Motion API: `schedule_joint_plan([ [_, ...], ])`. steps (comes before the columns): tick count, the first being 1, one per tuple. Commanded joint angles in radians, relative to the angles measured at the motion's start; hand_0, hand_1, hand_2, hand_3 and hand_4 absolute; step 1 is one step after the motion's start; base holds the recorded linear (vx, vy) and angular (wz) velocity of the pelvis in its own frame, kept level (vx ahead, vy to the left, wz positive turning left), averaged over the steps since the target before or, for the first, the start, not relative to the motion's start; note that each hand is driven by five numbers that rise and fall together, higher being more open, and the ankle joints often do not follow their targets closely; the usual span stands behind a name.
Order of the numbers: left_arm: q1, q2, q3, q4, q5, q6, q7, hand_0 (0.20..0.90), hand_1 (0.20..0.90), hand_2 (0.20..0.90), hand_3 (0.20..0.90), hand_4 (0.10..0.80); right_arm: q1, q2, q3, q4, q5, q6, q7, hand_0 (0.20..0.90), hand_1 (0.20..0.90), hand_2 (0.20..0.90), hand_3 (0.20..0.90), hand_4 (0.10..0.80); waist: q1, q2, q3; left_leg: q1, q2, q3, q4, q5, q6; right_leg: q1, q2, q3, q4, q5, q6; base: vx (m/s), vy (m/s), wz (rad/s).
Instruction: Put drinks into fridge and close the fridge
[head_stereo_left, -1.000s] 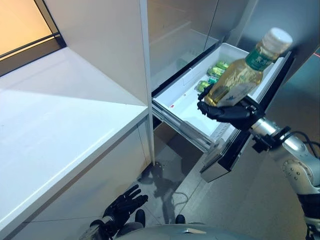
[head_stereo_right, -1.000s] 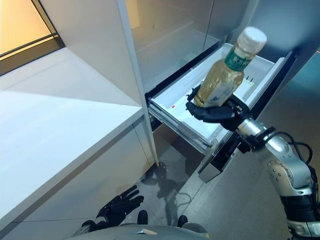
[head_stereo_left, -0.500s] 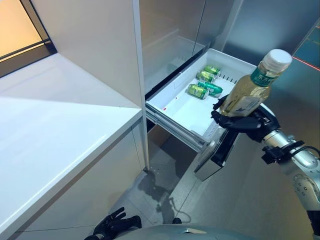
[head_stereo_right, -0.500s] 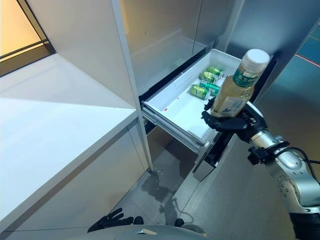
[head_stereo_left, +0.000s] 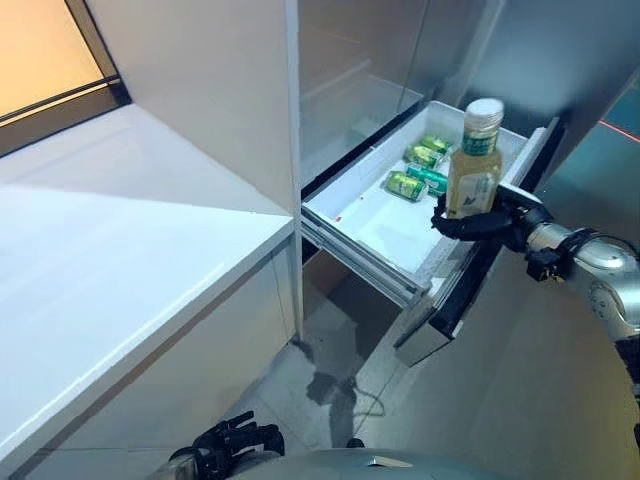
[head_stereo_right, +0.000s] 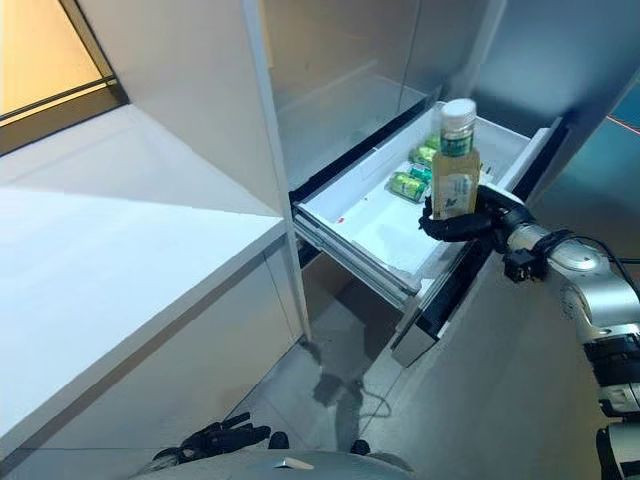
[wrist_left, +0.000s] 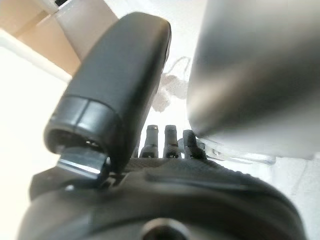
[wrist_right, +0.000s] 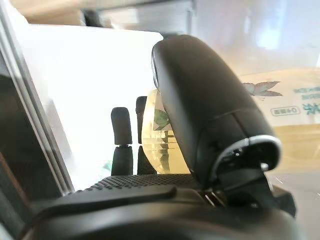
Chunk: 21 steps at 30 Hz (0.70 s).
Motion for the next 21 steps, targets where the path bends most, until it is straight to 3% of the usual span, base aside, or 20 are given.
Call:
schedule_joint_plan([
  [1, -0.014, 0.084, -0.036, 0.056, -0.030, -0.005, 0.019, 0.900, 0.900, 0.900, 0.900, 0.800, -0.313, -0.081, -0.017, 0.048, -0.008, -0.095, 0.027, 0.300, 0.300, 0.300, 0.200, 0.100, 0.055, -0.050, -0.038, 0.020, -0.065, 0.014, 0.002, -0.088, 0.059, -0.038, 0.016, 0.021, 0.018, 0.041, 0.033, 0.091, -0.024, 0.03],
  [11, -0.069, 0.158, -0.041, 0.024, -0.027, 0.013, 0.075, 0.900, 0.900, 0.900, 0.900, 0.800, -0.514, -0.070, 0.188, 0.296, -0.068, -0.054, 0.023, 0.300, 0.300, 0.300, 0.200, 0.100, 0.125, -0.104, 0.029, -0.026, -0.047, -0.018, 0.017, -0.080, 0.059, -0.065, 0.032, 0.004, 0.025, 0.051, 0.026, 0.004, -0.092, 0.08],
  [17, -0.100, 0.194, -0.055, -0.017, -0.041, 0.031, 0.096, 0.900, 0.900, 0.900, 0.900, 0.800, -0.601, -0.058, 0.280, 0.448, -0.115, 0.025, 0.019, 0.300, 0.300, 0.300, 0.200, 0.100, 0.164, -0.131, 0.085, -0.063, -0.037, -0.037, 0.024, -0.071, 0.056, -0.087, 0.039, -0.014, 0.029, 0.060, 0.023, -0.061, -0.086, 0.09],
  [21, -0.124, 0.212, -0.069, -0.027, -0.053, 0.033, 0.110, 0.900, 0.900, 0.900, 0.900, 0.800, -0.650, -0.045, 0.324, 0.619, -0.224, 0.060, 0.090, 0.300, 0.300, 0.300, 0.200, 0.100, 0.192, -0.146, 0.120, -0.084, -0.033, -0.051, 0.028, -0.063, 0.053, -0.097, 0.041, -0.029, 0.029, 0.067, 0.022, -0.049, -0.070, 0.10],
])
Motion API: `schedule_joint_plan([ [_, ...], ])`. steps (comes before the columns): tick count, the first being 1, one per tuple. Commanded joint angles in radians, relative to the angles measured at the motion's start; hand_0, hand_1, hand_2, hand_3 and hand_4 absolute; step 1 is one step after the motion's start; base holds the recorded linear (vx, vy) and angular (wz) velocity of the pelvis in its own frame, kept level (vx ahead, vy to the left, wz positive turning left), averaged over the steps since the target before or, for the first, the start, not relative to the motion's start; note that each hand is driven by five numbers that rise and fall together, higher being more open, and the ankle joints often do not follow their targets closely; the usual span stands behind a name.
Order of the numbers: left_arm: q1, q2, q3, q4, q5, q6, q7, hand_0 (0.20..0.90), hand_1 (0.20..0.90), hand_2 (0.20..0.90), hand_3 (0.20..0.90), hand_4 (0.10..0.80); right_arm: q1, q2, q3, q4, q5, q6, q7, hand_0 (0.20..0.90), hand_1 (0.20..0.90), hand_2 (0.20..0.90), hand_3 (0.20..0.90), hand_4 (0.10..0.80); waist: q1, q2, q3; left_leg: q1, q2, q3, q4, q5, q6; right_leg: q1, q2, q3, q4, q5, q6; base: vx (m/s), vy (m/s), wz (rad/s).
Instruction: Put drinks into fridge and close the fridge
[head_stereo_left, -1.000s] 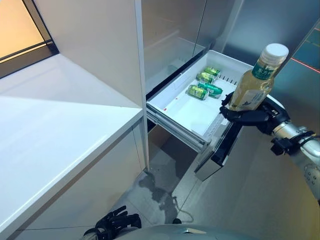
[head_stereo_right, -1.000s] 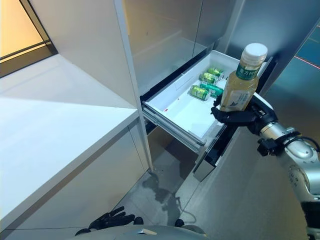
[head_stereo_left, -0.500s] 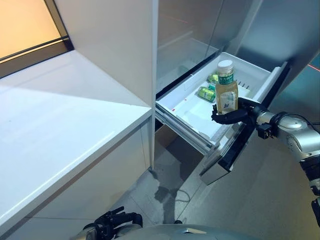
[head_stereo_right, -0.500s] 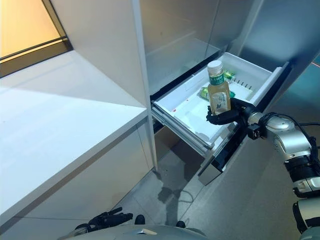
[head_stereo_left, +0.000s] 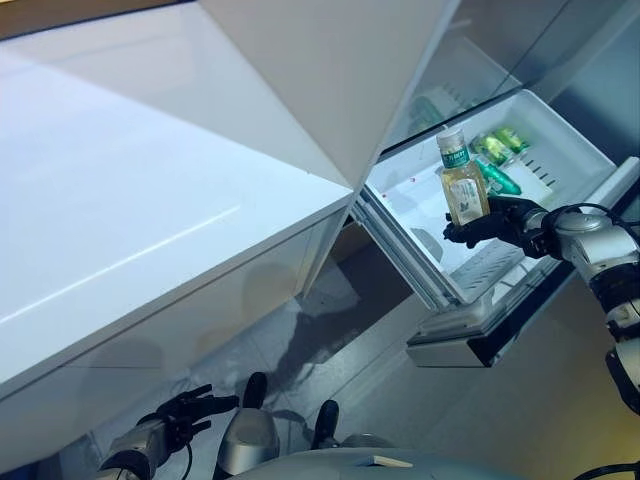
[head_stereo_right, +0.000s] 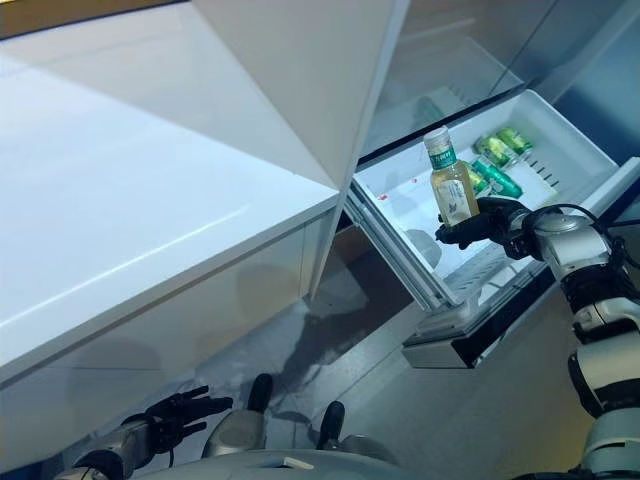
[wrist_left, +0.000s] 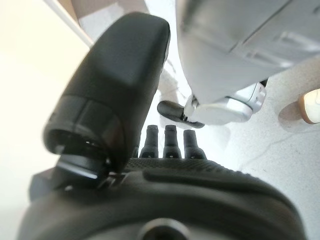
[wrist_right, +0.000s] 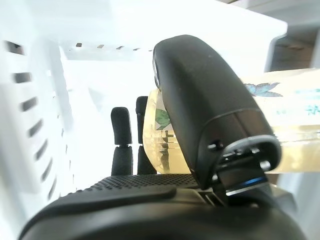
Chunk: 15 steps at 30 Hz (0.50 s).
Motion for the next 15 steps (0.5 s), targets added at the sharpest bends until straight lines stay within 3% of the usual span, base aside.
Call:
schedule_joint_plan([
  [1, 0.006, 0.051, -0.062, -0.042, -0.037, 0.004, 0.011, 0.900, 0.900, 0.900, 0.900, 0.800, -0.235, -0.079, 0.031, 0.058, -0.077, -0.031, 0.027, 0.300, 0.300, 0.300, 0.200, 0.100, 0.016, -0.020, -0.034, -0.019, -0.033, 0.006, 0.028, -0.081, 0.056, -0.058, 0.038, 0.012, 0.029, 0.066, 0.024, -0.031, -0.054, 0.05],
  [15, -0.022, 0.093, -0.052, -0.060, -0.030, 0.000, 0.015, 0.900, 0.900, 0.900, 0.900, 0.800, -0.315, -0.039, 0.085, 0.329, -0.295, 0.097, 0.203, 0.300, 0.300, 0.300, 0.200, 0.100, 0.087, -0.049, 0.031, -0.070, -0.032, -0.035, 0.038, -0.067, 0.050, -0.087, 0.035, -0.029, 0.038, 0.073, 0.024, -0.006, -0.045, 0.08],
])
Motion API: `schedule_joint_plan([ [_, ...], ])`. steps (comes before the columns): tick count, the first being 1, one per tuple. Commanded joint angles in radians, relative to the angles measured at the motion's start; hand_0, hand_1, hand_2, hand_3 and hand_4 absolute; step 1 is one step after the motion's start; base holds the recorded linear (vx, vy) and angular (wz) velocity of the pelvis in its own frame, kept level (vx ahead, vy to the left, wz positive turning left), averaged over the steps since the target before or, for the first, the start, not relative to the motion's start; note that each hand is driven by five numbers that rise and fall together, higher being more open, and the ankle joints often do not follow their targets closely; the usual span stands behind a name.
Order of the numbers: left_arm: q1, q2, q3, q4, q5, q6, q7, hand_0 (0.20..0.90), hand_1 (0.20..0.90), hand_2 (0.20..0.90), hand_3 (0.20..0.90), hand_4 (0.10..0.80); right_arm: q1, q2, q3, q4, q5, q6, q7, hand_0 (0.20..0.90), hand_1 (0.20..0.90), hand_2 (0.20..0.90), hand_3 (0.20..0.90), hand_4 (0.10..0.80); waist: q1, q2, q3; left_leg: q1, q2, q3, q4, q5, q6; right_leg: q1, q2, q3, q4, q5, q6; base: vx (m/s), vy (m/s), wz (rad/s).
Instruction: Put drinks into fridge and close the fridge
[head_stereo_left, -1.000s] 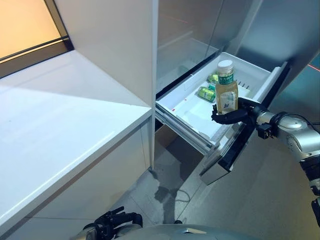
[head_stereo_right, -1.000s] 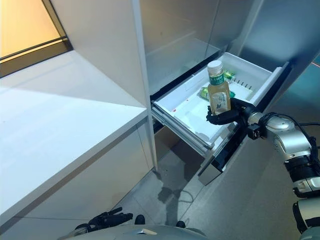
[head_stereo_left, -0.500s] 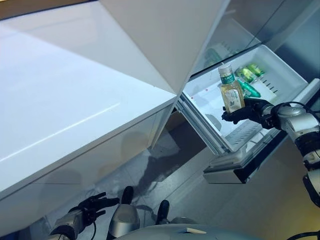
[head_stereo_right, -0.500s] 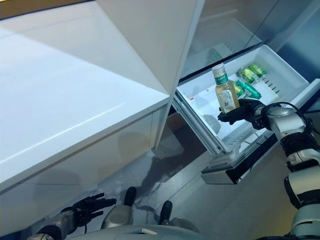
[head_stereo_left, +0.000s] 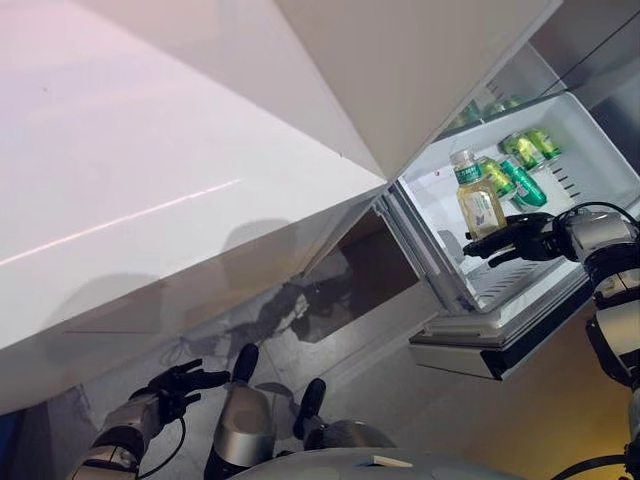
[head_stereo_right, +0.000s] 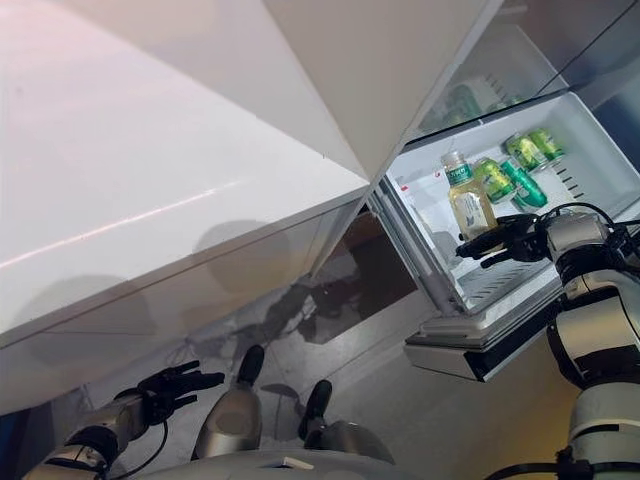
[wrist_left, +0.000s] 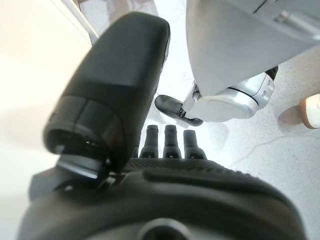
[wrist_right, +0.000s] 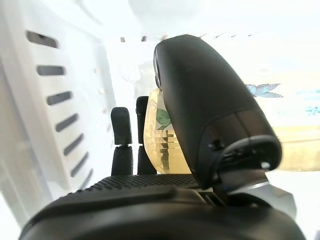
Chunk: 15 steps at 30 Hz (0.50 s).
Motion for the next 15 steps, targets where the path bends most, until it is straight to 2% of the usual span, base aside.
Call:
schedule_joint_plan([
  [1, 0.037, 0.048, -0.043, -0.035, -0.022, -0.015, -0.008, 0.900, 0.900, 0.900, 0.900, 0.800, -0.181, -0.084, 0.045, 0.036, -0.105, 0.011, 0.061, 0.300, 0.300, 0.300, 0.200, 0.100, 0.022, 0.008, -0.033, -0.036, -0.031, 0.001, 0.039, -0.077, 0.053, -0.069, 0.034, 0.013, 0.039, 0.073, 0.023, 0.000, -0.020, 0.03],
  [3, 0.037, 0.049, -0.043, -0.036, -0.022, -0.022, -0.014, 0.900, 0.900, 0.900, 0.900, 0.800, -0.174, -0.076, 0.049, 0.063, -0.145, 0.019, 0.100, 0.300, 0.300, 0.300, 0.200, 0.100, 0.029, 0.009, -0.027, -0.040, -0.032, -0.003, 0.041, -0.076, 0.053, -0.073, 0.034, 0.009, 0.041, 0.073, 0.023, 0.000, -0.009, 0.03],
  [15, 0.039, 0.060, -0.037, -0.046, -0.011, -0.029, -0.021, 0.900, 0.900, 0.900, 0.900, 0.800, -0.153, -0.039, 0.049, 0.116, -0.255, 0.023, 0.140, 0.300, 0.300, 0.300, 0.200, 0.100, 0.055, 0.017, 0.001, -0.060, -0.035, -0.012, 0.049, -0.069, 0.052, -0.080, 0.027, -0.010, 0.042, 0.077, 0.025, 0.003, -0.008, 0.03],
])
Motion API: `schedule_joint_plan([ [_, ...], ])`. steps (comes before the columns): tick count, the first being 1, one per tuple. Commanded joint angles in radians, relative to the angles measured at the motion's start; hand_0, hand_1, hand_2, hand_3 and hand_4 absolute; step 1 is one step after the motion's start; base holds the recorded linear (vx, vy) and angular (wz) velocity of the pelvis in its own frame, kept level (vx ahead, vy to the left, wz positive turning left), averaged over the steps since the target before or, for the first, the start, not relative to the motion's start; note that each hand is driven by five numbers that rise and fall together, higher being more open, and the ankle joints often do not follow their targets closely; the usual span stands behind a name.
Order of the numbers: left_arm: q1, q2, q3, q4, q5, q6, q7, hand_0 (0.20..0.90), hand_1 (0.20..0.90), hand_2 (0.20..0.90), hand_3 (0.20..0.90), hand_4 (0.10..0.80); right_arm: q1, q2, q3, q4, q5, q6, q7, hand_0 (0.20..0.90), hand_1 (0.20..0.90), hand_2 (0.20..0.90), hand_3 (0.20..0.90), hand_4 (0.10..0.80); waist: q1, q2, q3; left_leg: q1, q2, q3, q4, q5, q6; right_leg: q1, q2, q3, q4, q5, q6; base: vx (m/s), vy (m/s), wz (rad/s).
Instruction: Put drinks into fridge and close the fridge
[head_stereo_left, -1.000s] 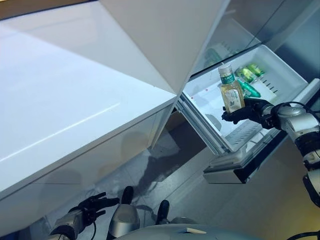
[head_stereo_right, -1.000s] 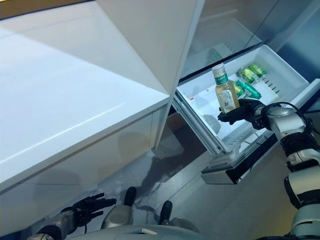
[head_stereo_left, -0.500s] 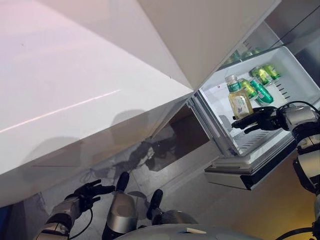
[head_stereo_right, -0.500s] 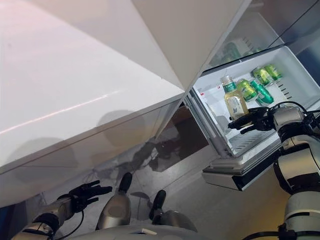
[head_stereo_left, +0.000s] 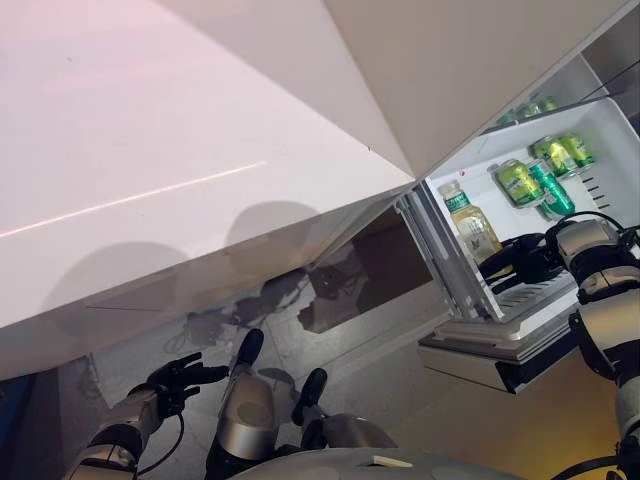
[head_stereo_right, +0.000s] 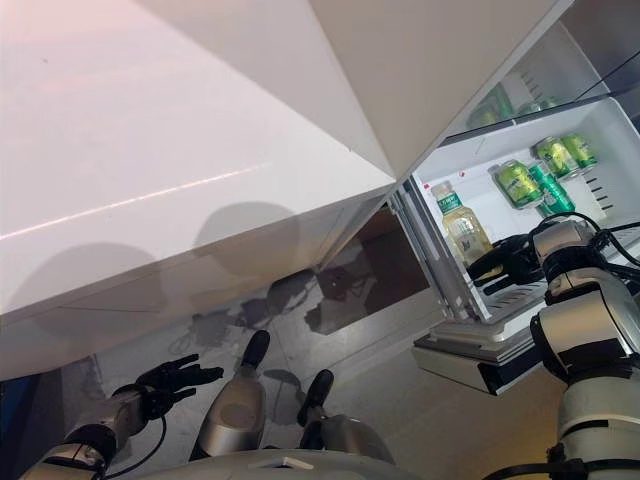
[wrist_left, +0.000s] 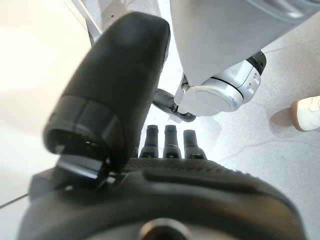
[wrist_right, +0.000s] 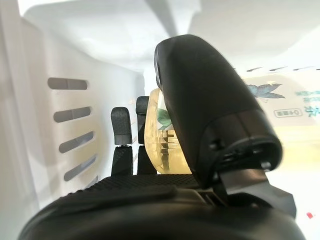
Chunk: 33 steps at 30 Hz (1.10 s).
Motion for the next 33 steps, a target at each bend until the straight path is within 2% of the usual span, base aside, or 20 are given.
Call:
schedule_joint_plan([
  [1, 0.043, 0.052, -0.033, -0.037, -0.009, -0.011, -0.017, 0.900, 0.900, 0.900, 0.900, 0.800, -0.130, -0.099, 0.048, 0.027, -0.044, 0.011, 0.007, 0.300, 0.300, 0.300, 0.200, 0.100, 0.011, 0.020, -0.032, -0.038, -0.034, 0.003, 0.036, -0.069, 0.053, -0.073, 0.027, 0.003, 0.043, 0.077, 0.026, 0.000, 0.000, 0.00],
  [15, 0.039, 0.053, -0.013, -0.055, 0.004, 0.002, 0.030, 0.900, 0.900, 0.900, 0.900, 0.800, -0.066, -0.069, -0.017, 0.060, -0.118, 0.039, 0.057, 0.300, 0.300, 0.300, 0.200, 0.100, 0.021, 0.023, -0.024, -0.056, -0.034, 0.004, 0.036, -0.062, 0.052, -0.090, 0.018, -0.011, 0.046, 0.087, 0.036, 0.010, -0.013, 0.05],
  [25, 0.012, 0.050, -0.016, -0.066, -0.002, 0.022, 0.057, 0.900, 0.900, 0.900, 0.900, 0.800, -0.056, -0.048, -0.039, 0.081, -0.122, 0.041, 0.018, 0.300, 0.300, 0.300, 0.200, 0.100, 0.021, 0.034, -0.013, -0.069, -0.038, 0.000, 0.039, -0.060, 0.054, -0.105, 0.014, -0.011, 0.051, 0.091, 0.039, -0.001, -0.002, 0.04],
  [26, 0.010, 0.050, -0.018, -0.067, -0.003, 0.024, 0.059, 0.900, 0.900, 0.900, 0.900, 0.800, -0.054, -0.046, -0.040, 0.083, -0.118, 0.042, 0.012, 0.326, 0.326, 0.326, 0.230, 0.130, 0.021, 0.034, -0.013, -0.069, -0.039, -0.002, 0.039, -0.060, 0.054, -0.106, 0.014, -0.011, 0.051, 0.090, 0.039, 0.000, 0.000, 0.00],
  [29, 0.008, 0.046, -0.016, -0.067, 0.001, 0.030, 0.065, 0.900, 0.900, 0.900, 0.900, 0.800, -0.047, -0.041, -0.048, 0.086, -0.114, 0.044, -0.001, 0.321, 0.321, 0.321, 0.225, 0.125, 0.022, 0.035, -0.015, -0.069, -0.040, -0.004, 0.042, -0.060, 0.055, -0.107, 0.013, -0.012, 0.054, 0.091, 0.040, 0.022, -0.009, 0.00],
  [30, 0.006, 0.046, -0.016, -0.068, 0.001, 0.035, 0.068, 0.900, 0.900, 0.900, 0.900, 0.800, -0.048, -0.040, -0.050, 0.088, -0.107, 0.045, -0.008, 0.432, 0.432, 0.432, 0.354, 0.254, 0.022, 0.036, -0.015, -0.068, -0.040, -0.005, 0.043, -0.061, 0.056, -0.107, 0.012, -0.011, 0.056, 0.091, 0.040, 0.000, 0.000, 0.00],
  [31, 0.005, 0.046, -0.017, -0.069, -0.001, 0.038, 0.070, 0.900, 0.900, 0.900, 0.900, 0.800, -0.047, -0.039, -0.053, 0.088, -0.106, 0.045, -0.009, 0.441, 0.441, 0.441, 0.365, 0.265, 0.021, 0.037, -0.015, -0.068, -0.040, -0.005, 0.043, -0.061, 0.056, -0.107, 0.012, -0.011, 0.056, 0.091, 0.040, 0.024, -0.008, 0.04],
  [33, 0.001, 0.046, -0.020, -0.069, -0.001, 0.044, 0.075, 0.900, 0.900, 0.900, 0.900, 0.800, -0.049, -0.037, -0.058, 0.094, -0.107, 0.044, -0.010, 0.545, 0.545, 0.545, 0.485, 0.385, 0.021, 0.041, -0.016, -0.067, -0.042, -0.006, 0.044, -0.062, 0.056, -0.108, 0.011, -0.012, 0.058, 0.091, 0.041, 0.022, -0.004, 0.04],
])
